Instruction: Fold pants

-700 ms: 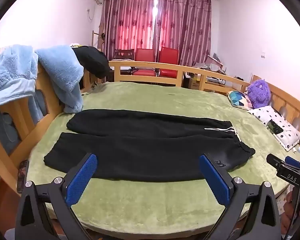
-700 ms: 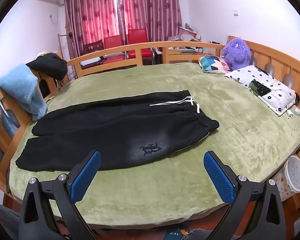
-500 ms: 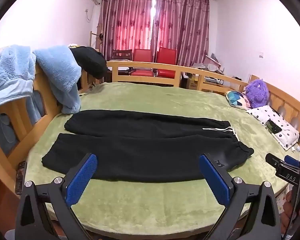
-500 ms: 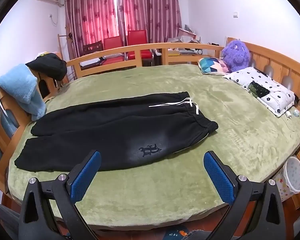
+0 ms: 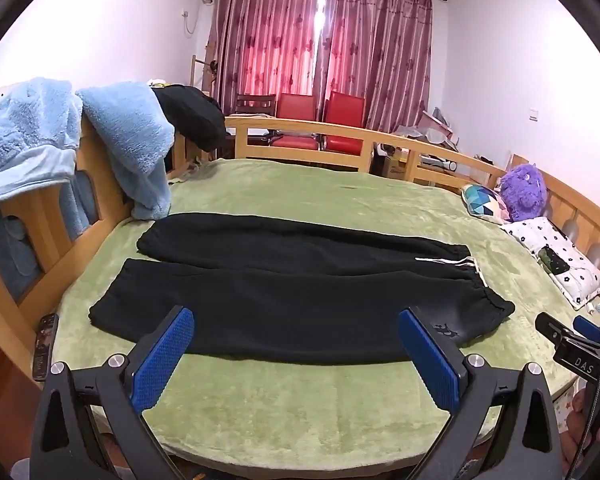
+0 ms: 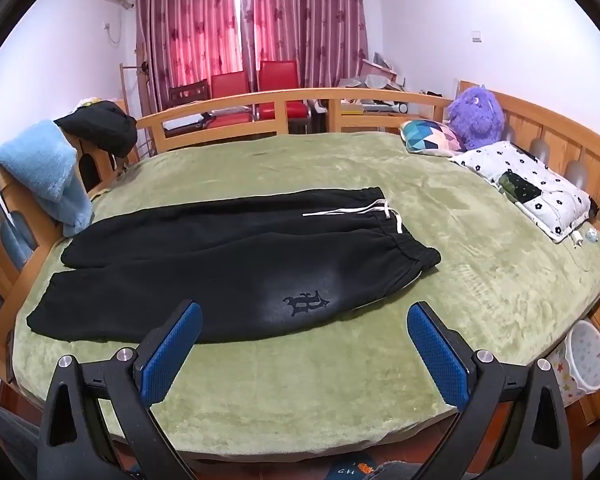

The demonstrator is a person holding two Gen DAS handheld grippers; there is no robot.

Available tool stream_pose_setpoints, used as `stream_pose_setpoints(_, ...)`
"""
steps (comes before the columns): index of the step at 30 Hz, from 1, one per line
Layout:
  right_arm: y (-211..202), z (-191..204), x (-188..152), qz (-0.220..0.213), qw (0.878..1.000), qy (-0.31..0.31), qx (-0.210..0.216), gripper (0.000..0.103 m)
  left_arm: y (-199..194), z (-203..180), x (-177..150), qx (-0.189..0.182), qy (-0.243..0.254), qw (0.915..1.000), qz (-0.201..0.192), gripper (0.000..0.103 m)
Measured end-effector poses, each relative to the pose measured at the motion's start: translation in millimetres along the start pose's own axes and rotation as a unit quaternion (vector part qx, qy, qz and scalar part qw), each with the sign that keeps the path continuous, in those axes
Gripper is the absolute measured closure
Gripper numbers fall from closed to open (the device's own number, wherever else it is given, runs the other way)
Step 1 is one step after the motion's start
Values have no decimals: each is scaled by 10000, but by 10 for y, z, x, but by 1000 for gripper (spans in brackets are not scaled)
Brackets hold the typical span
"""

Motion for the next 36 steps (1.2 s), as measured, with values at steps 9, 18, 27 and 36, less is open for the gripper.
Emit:
stream_pose_setpoints(9, -10, 12, -5, -18, 10000, 3, 21, 2, 18, 24, -26, -43, -17, 10000, -3, 0)
stream_pose_setpoints(18, -18, 45, 4, -113, 9999, -70, -13, 2, -4, 7, -11, -88, -49, 9999, 0, 0)
stream_pose_setpoints(27, -22, 122, -7, -164, 9996, -211, -12, 2, 6, 8, 15, -108, -95, 9999, 35, 0)
stream_pose_setpoints(36, 11, 137, -12, -140, 9998, -123, 57, 2, 22, 14, 33, -121, -81, 9999, 9, 0)
Point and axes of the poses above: each gripper's, at about its wrist camera, not at the fingertips, and y roughly the way its jaws point, z to its left, x to its top, the point moved 4 cm from there along y, roughly the way its jaws point, and after that the axes turned 2 degrees about y, right-handed, at the moved point
